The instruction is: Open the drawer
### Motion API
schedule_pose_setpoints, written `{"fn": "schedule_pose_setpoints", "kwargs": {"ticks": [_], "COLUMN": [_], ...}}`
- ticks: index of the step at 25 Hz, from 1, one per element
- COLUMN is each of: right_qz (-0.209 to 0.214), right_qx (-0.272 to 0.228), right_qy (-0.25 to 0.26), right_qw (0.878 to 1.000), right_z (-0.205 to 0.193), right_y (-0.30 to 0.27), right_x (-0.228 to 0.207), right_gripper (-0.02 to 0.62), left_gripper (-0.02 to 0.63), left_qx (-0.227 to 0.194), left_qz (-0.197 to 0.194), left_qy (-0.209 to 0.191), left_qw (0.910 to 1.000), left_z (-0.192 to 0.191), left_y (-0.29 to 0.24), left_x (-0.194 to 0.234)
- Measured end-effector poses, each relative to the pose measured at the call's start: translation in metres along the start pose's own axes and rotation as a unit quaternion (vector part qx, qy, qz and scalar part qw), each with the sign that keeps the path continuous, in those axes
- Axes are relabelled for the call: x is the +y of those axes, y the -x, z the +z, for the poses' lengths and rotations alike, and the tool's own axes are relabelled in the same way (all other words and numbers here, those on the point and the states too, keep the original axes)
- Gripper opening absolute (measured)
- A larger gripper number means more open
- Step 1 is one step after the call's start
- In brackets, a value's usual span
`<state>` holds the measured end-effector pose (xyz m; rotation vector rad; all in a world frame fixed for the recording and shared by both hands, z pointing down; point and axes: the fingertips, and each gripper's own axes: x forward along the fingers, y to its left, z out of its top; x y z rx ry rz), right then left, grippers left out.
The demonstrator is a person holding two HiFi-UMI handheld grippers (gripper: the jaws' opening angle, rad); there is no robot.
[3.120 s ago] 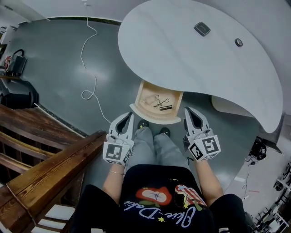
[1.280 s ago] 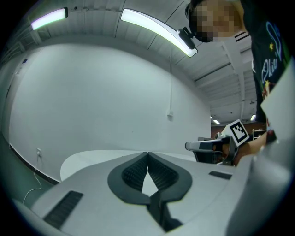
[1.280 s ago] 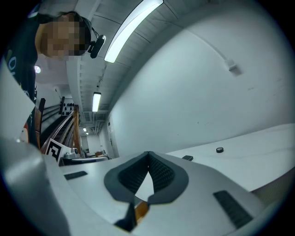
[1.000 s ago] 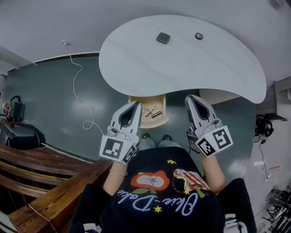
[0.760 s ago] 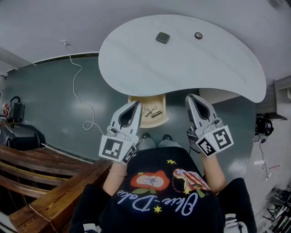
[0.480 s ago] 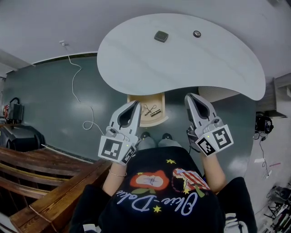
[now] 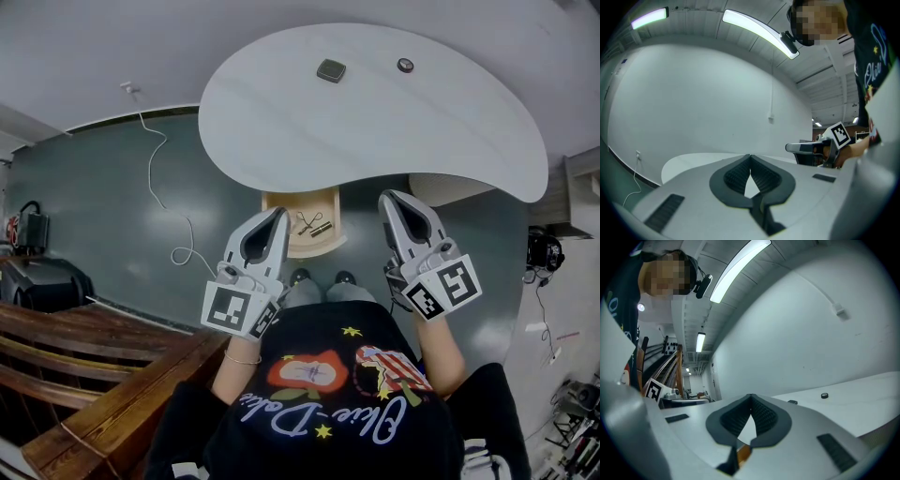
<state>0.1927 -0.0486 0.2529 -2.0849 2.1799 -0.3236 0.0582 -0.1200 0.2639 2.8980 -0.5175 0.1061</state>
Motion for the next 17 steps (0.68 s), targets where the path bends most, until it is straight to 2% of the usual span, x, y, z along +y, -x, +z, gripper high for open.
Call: {"fn": "schedule_pose_setpoints", "kwargs": {"ticks": [17], "right_qz": [0.006], "right_qx": [-0.001], "right_qy": [0.009], "right_qw": [1.000], "right_z": [0.0029], "right_y": [0.0013], "right_x": [0.0018], "right_gripper": [0.000], "left_gripper": [0.005], "left_qx": [-0.003], "left_qz": [0.002], "left_qy": [-0.001], "left_qw": [1.0000], "left_z": [0.0025], "left_y": [0.0002], "left_x": [-0.0029]}}
